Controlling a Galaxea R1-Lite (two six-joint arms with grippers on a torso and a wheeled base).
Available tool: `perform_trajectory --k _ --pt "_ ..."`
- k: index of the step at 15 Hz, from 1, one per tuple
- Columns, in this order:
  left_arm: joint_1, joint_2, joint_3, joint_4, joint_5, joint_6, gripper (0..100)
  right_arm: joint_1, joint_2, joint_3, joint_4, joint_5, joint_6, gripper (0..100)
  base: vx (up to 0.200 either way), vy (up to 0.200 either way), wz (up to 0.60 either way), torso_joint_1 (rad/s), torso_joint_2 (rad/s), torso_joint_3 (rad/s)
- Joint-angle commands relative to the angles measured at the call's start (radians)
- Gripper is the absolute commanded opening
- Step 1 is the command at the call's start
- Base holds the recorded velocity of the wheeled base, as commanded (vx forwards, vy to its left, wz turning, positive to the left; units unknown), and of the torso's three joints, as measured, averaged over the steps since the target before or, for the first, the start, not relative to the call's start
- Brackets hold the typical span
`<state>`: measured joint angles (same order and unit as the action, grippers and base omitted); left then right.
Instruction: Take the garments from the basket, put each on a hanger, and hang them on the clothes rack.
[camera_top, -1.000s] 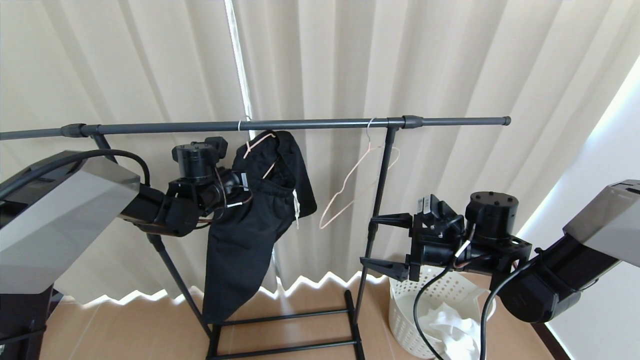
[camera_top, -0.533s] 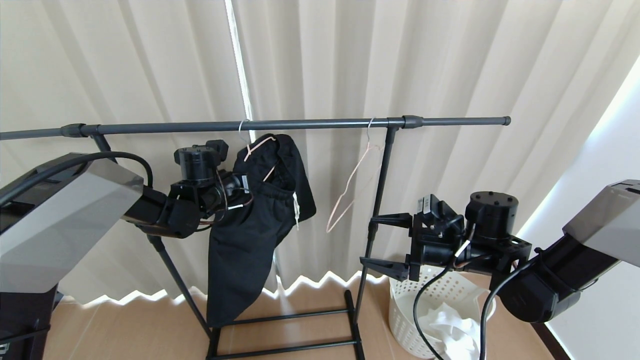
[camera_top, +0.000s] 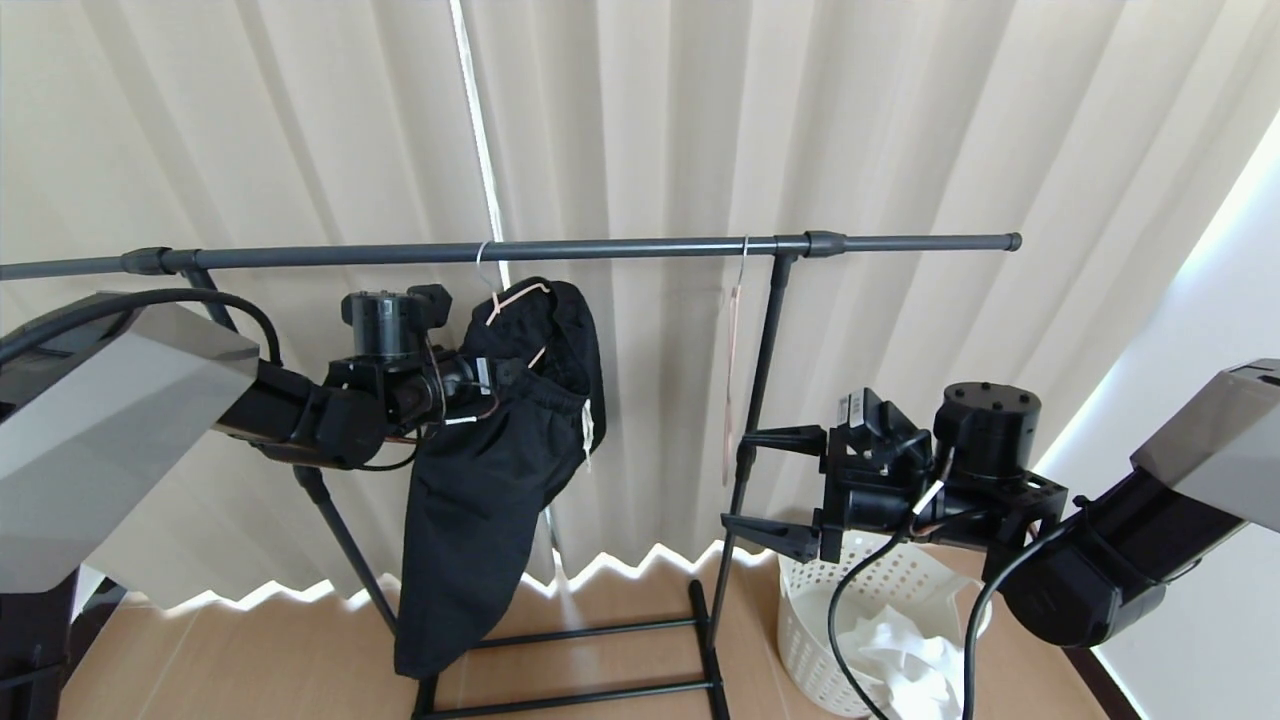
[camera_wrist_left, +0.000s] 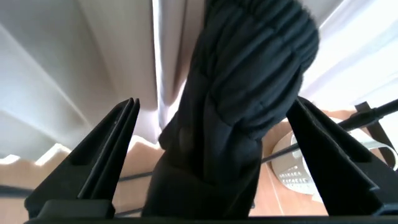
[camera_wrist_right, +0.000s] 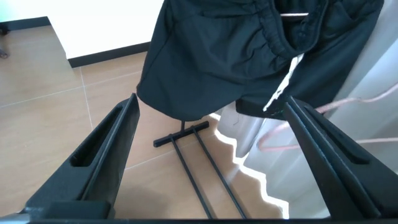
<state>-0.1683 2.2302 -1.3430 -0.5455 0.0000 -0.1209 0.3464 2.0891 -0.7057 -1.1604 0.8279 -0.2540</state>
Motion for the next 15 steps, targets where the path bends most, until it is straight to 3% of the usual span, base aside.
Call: perform_trajectory --k 1,3,8,12,14,15 --pt "0.007 -0.107 0.038 0.047 0.02 0.0 100 0.0 -0.021 0.008 -0.01 0.0 -0.001 100 0.0 0.0 0.0 0.0 0.0 0.0" --pt "0.007 -0.222 0.105 0.084 0.044 0.0 100 0.002 -0.058 0.034 -0.028 0.0 0.001 100 0.0 0.0 0.0 0.0 0.0 0.0" --pt "0.007 -0.554 0.427 0.093 0.043 0.001 100 0.022 -0.189 0.14 -0.03 -0.01 0.002 100 0.0 0.0 0.0 0.0 0.0 0.0" --pt "0.006 -0.787 0.716 0.09 0.031 0.006 100 0.014 -0.365 0.292 -0.028 -0.147 0.007 100 0.0 0.0 0.0 0.0 0.0 0.0" --pt "0.0 -0.903 0.915 0.085 0.028 0.012 100 0.008 -0.468 0.434 -0.028 -0.222 0.009 100 0.0 0.0 0.0 0.0 0.0 0.0" --pt "-0.002 -0.934 0.958 0.084 0.025 0.012 100 0.008 -0.491 0.474 -0.028 -0.245 0.009 100 0.0 0.0 0.0 0.0 0.0 0.0"
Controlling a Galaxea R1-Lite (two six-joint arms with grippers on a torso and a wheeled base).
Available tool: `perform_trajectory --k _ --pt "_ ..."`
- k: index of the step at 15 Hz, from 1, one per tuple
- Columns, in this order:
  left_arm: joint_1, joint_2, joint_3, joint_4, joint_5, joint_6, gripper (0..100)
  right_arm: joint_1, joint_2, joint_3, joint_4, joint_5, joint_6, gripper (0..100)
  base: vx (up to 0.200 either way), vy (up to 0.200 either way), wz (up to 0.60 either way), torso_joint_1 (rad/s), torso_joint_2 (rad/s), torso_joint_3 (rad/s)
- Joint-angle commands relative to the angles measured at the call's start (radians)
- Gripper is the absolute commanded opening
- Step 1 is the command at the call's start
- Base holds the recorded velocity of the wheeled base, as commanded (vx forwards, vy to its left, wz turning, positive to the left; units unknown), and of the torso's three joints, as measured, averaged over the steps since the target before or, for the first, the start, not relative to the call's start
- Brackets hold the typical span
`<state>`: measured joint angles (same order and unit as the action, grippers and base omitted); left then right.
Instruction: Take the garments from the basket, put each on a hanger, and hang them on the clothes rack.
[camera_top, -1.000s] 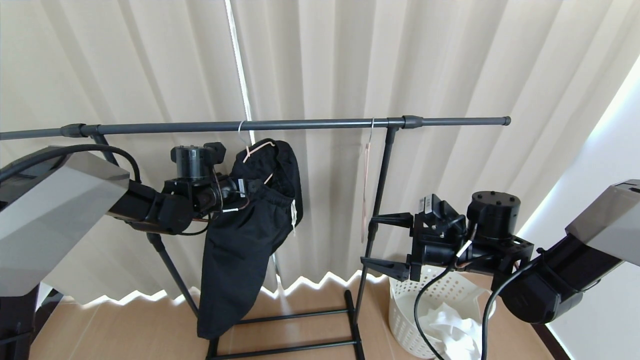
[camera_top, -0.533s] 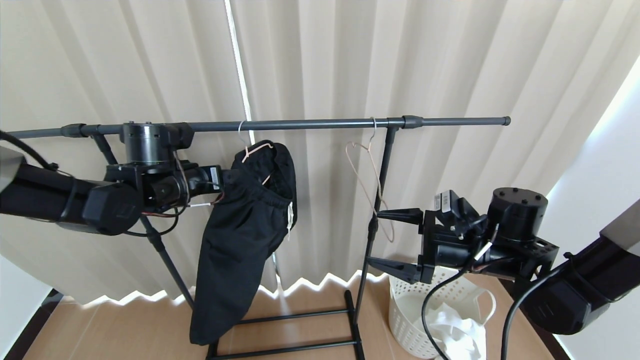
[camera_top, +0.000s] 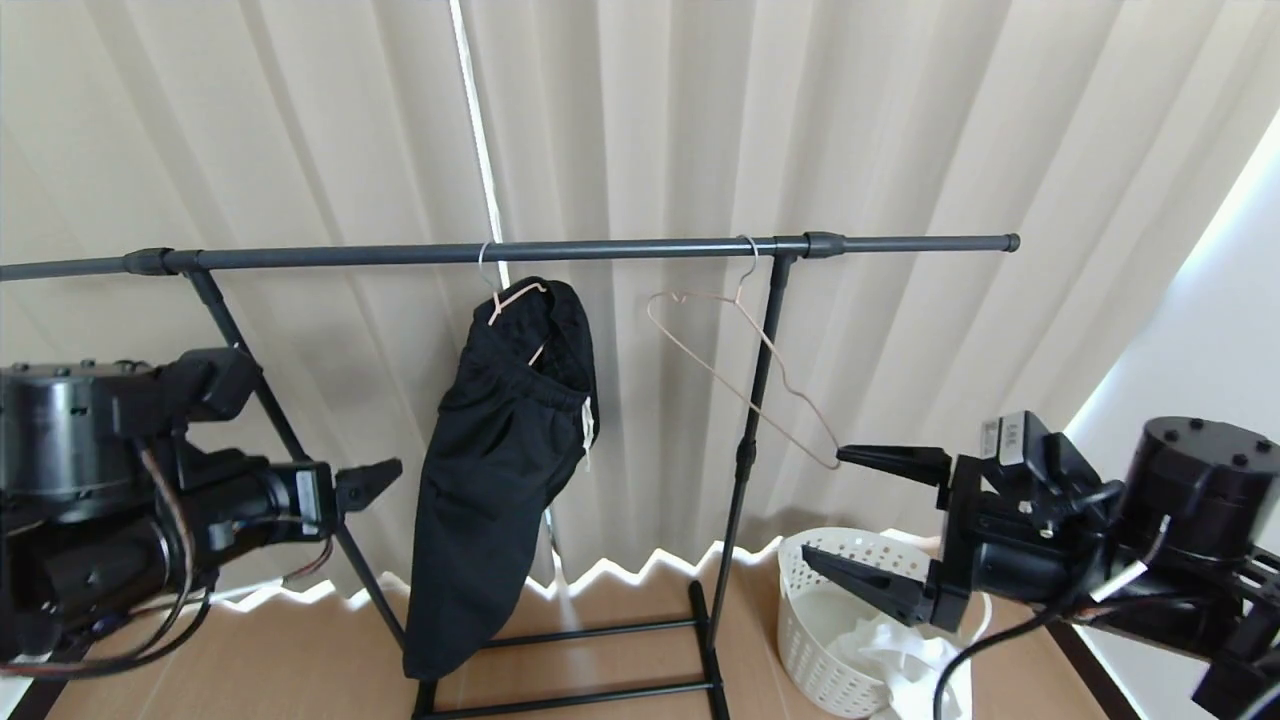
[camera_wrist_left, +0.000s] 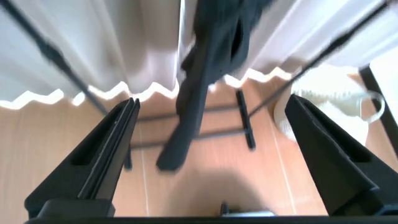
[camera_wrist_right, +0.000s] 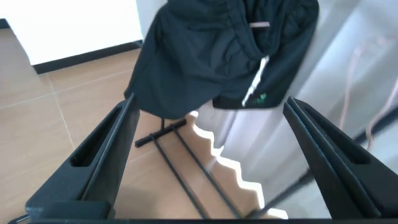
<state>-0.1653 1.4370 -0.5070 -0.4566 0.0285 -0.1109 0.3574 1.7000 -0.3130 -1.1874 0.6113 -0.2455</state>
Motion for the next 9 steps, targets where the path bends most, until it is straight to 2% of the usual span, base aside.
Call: perform_trajectory --k 1,2,4,6,7,8,9 --pt "-0.006 -0.21 0.194 -0.008 -0.025 0.0 100 -0.003 -0.157 0.184 -0.001 -0.073 -0.003 100 0.0 0.0 0.0 0.0 0.0 0.0" --pt "-0.011 -0.276 0.257 -0.008 -0.061 0.002 100 -0.003 -0.212 0.276 -0.003 -0.1 -0.005 100 0.0 0.0 0.0 0.0 0.0 0.0" --pt "-0.017 -0.386 0.358 -0.007 -0.09 0.03 100 -0.015 -0.324 0.313 0.065 -0.14 0.006 100 0.0 0.0 0.0 0.0 0.0 0.0" --pt "-0.023 -0.495 0.476 -0.007 -0.09 0.115 100 -0.018 -0.496 0.313 0.267 -0.199 0.032 100 0.0 0.0 0.0 0.0 0.0 0.0" --pt "-0.02 -0.552 0.507 -0.007 -0.088 0.152 100 -0.018 -0.602 0.313 0.417 -0.216 0.034 100 0.0 0.0 0.0 0.0 0.0 0.0" --pt "-0.02 -0.642 0.507 0.015 -0.088 0.158 100 -0.018 -0.757 0.313 0.624 -0.234 0.032 100 0.0 0.0 0.0 0.0 0.0 0.0" --pt "-0.016 -0.73 0.507 0.11 -0.088 0.148 100 -0.02 -0.873 0.313 0.763 -0.262 0.032 100 0.0 0.0 0.0 0.0 0.0 0.0"
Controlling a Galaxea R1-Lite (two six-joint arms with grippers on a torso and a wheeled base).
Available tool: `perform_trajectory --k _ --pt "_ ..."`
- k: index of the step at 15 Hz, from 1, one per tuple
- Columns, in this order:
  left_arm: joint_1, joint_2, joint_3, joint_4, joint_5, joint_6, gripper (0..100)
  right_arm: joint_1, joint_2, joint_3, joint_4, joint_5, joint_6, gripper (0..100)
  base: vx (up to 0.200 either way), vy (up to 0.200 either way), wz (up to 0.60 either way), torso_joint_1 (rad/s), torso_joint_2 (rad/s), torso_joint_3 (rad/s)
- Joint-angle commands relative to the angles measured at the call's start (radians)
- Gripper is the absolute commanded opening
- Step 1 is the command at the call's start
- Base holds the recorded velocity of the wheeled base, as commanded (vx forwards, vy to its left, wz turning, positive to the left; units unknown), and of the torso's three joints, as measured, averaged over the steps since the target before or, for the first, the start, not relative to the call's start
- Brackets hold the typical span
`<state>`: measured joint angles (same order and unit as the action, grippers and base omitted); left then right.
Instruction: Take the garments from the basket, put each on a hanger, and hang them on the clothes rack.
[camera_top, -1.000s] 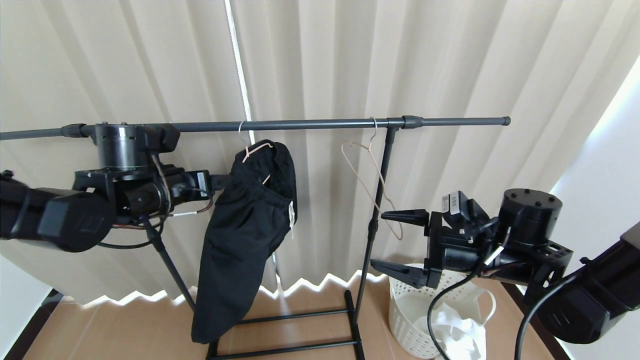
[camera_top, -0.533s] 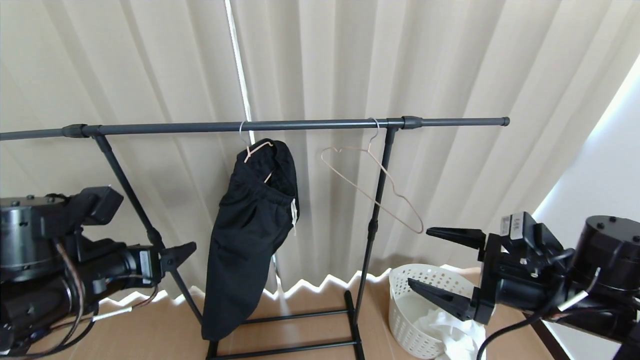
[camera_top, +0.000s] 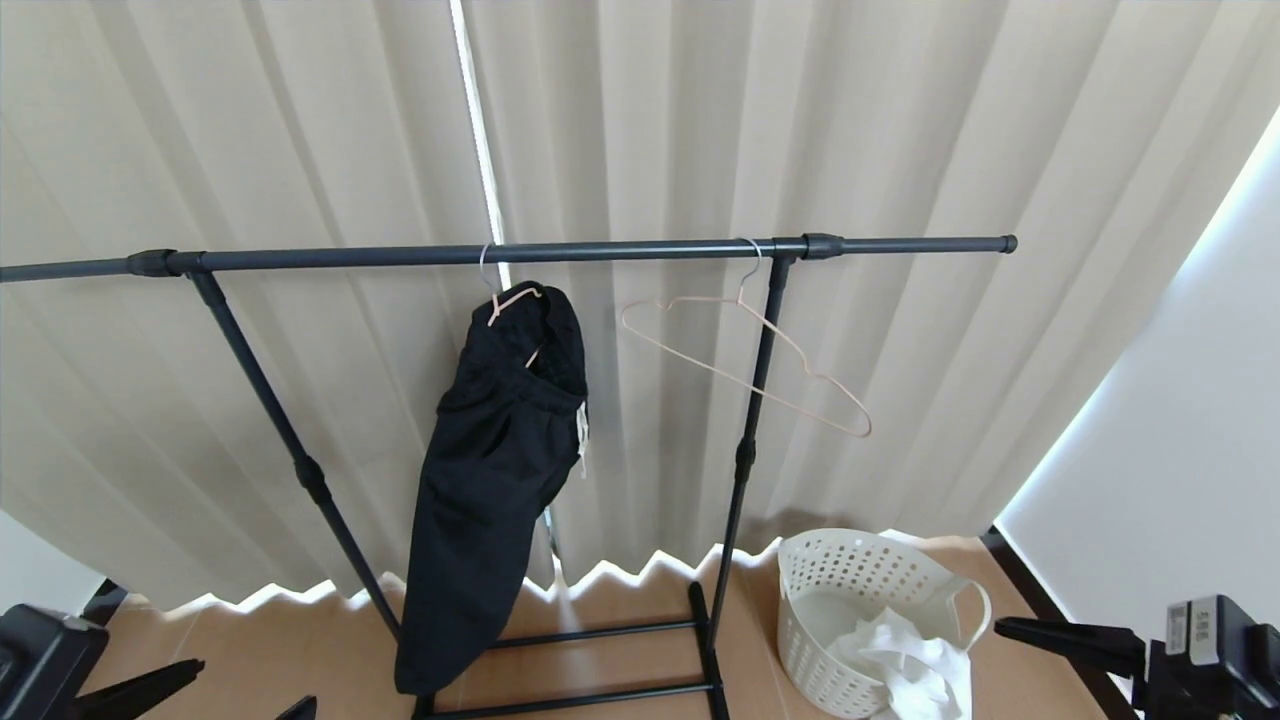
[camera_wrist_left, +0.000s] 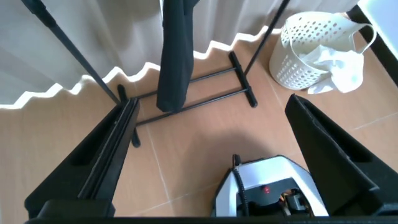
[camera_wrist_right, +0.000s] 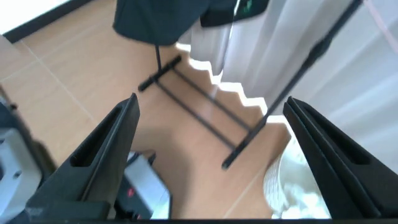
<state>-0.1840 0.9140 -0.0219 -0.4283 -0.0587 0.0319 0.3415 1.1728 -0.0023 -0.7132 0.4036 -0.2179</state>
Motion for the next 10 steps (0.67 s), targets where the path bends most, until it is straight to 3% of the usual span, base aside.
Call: perform_trajectory --k 1,3,5,6,10 --pt "0.0 -0.322 0.022 0.186 -0.006 0.002 100 -0.004 -0.443 0.002 0.385 -0.081 0.006 100 0.0 0.0 0.0 0.0 0.0 0.0" --pt "-0.041 -0.506 0.022 0.407 -0.021 0.008 100 -0.004 -0.63 0.002 0.566 -0.118 0.009 100 0.0 0.0 0.0 0.0 0.0 0.0" --pt "-0.043 -0.563 0.022 0.405 -0.016 0.008 100 -0.015 -0.78 -0.005 0.706 -0.131 0.052 100 0.0 0.0 0.0 0.0 0.0 0.0" --pt "-0.045 -0.6 0.022 0.405 -0.016 0.008 100 -0.036 -0.829 -0.016 0.722 -0.146 0.101 100 0.0 0.0 0.0 0.0 0.0 0.0" --pt "-0.071 -0.742 0.022 0.405 -0.02 0.013 100 -0.096 -0.97 -0.01 0.698 -0.262 0.153 100 0.0 0.0 0.0 0.0 0.0 0.0"
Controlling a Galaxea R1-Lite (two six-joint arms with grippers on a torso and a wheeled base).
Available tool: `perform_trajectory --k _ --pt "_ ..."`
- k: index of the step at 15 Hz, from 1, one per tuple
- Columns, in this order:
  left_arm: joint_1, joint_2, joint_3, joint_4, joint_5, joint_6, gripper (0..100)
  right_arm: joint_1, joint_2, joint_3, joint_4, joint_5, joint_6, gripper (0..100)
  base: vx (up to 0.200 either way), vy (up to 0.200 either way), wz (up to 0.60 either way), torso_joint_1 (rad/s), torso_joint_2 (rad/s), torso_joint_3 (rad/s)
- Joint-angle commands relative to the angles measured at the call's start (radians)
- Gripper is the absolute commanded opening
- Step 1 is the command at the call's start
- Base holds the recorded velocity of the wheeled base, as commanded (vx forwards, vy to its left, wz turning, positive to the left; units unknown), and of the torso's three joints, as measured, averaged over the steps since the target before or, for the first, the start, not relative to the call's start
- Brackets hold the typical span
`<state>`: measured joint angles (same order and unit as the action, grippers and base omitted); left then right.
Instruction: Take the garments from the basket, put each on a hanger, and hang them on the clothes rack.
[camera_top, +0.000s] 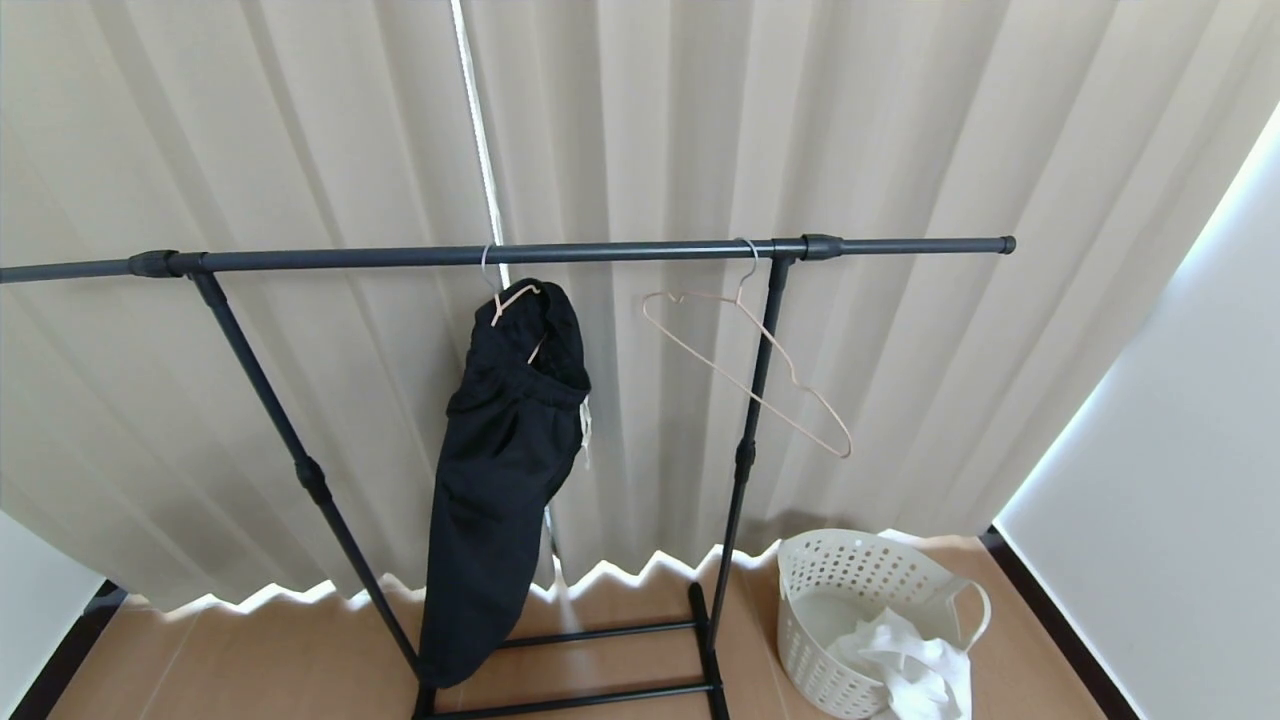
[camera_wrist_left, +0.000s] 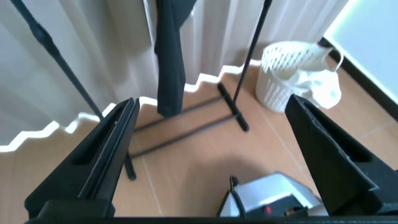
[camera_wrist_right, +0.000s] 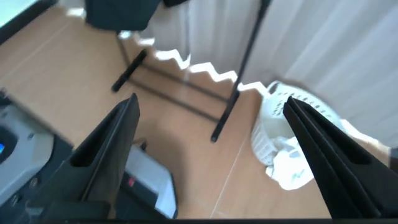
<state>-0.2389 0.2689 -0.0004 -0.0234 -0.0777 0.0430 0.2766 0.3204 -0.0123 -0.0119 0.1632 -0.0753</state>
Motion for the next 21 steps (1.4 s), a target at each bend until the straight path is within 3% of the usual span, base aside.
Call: perform_trajectory --k 1,5,6,7,8,9,15,21 --pt "-0.033 -0.134 0.0 0.0 -0.002 0.003 100 -0.054 -0.167 0.0 -0.003 -0.044 0.011 100 0.0 0.0 0.0 0.0 0.0 0.0" --pt "-0.045 -0.198 0.0 0.003 0.004 0.025 100 -0.079 -0.228 0.003 -0.01 -0.063 0.019 100 0.0 0.0 0.0 0.0 0.0 0.0" --pt "-0.049 -0.212 0.0 0.003 0.104 0.021 100 -0.117 -0.233 0.012 -0.026 -0.235 0.02 100 0.0 0.0 0.0 0.0 0.0 0.0" --pt "-0.049 -0.212 0.0 0.002 0.108 0.012 100 -0.117 -0.233 0.012 -0.02 -0.271 0.023 100 0.0 0.0 0.0 0.0 0.0 0.0" --pt "-0.049 -0.212 0.0 0.002 0.11 0.011 100 -0.117 -0.233 0.012 -0.019 -0.272 0.042 100 0.0 0.0 0.0 0.0 0.0 0.0" --pt "-0.049 -0.215 0.0 0.003 0.11 0.009 100 -0.117 -0.235 0.012 -0.017 -0.249 0.135 100 0.0 0.0 0.0 0.0 0.0 0.0" --pt "-0.062 -0.251 0.0 -0.001 0.104 -0.038 100 -0.089 -0.236 0.012 -0.02 -0.163 0.135 100 0.0 0.0 0.0 0.0 0.0 0.0" --pt "-0.066 -0.254 0.0 -0.001 0.104 -0.04 100 -0.085 -0.236 0.012 -0.02 -0.163 0.135 100 0.0 0.0 0.0 -0.039 0.09 0.045"
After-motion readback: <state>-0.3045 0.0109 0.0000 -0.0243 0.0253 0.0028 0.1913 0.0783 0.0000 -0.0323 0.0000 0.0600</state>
